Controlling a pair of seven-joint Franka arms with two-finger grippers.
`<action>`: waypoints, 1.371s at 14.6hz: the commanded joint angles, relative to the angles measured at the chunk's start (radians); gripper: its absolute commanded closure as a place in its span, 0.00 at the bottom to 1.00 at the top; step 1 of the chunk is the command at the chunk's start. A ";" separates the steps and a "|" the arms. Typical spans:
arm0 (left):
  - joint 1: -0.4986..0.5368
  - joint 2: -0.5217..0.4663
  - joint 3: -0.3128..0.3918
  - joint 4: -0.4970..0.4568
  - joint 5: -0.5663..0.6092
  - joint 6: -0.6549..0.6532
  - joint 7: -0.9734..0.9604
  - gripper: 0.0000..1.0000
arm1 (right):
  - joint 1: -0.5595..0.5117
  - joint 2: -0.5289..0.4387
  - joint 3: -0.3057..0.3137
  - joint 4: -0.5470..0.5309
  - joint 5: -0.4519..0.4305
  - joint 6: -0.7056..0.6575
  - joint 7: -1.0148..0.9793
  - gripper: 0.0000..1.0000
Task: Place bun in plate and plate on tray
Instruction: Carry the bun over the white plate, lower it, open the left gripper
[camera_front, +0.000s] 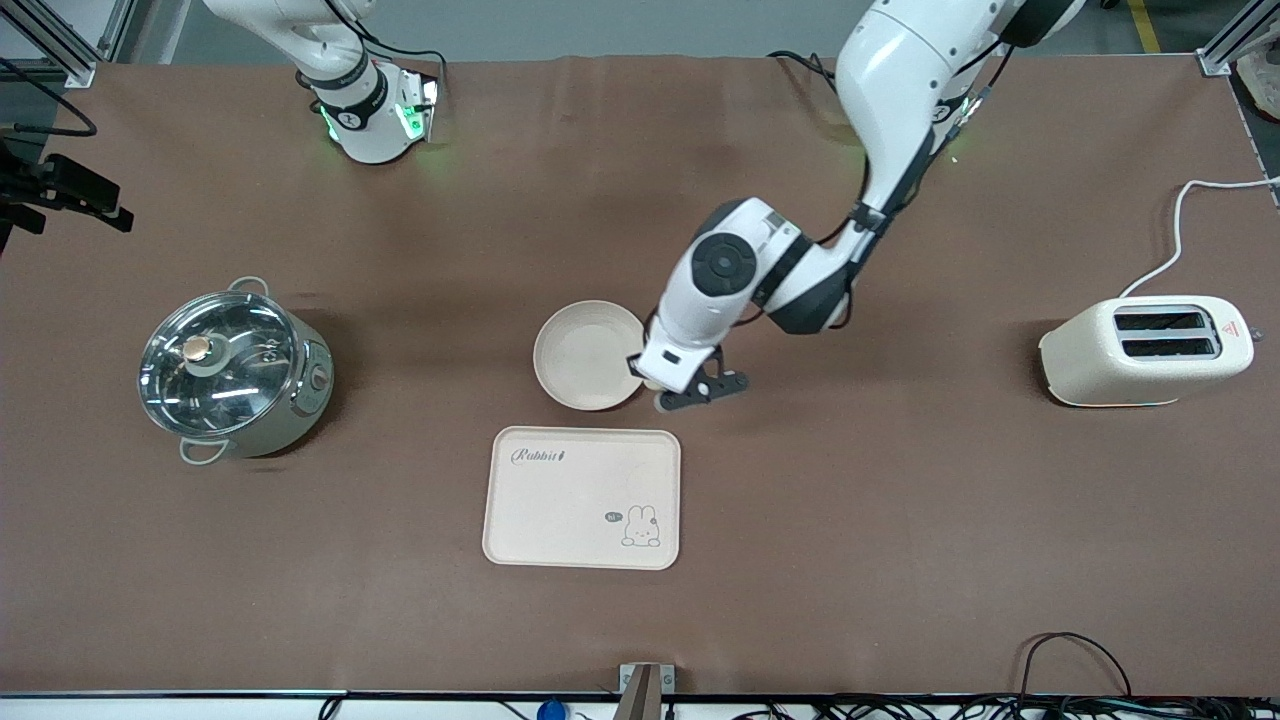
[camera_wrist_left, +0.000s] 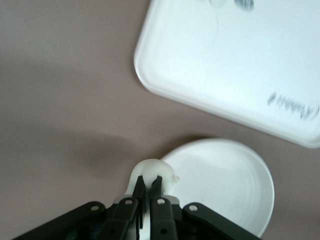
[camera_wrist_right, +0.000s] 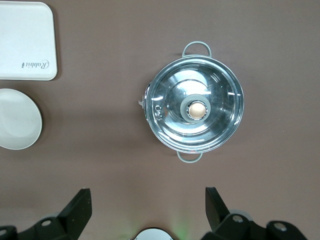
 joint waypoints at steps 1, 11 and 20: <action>-0.041 0.045 0.012 0.024 -0.010 0.011 -0.045 0.99 | -0.014 -0.009 0.007 -0.007 -0.001 -0.003 -0.004 0.00; -0.165 0.137 0.023 0.024 -0.005 0.266 -0.159 0.00 | -0.011 -0.008 0.012 -0.008 -0.001 -0.002 0.002 0.00; 0.032 -0.158 0.054 0.073 0.056 -0.116 -0.095 0.00 | 0.171 0.038 0.018 -0.241 0.192 0.250 0.191 0.00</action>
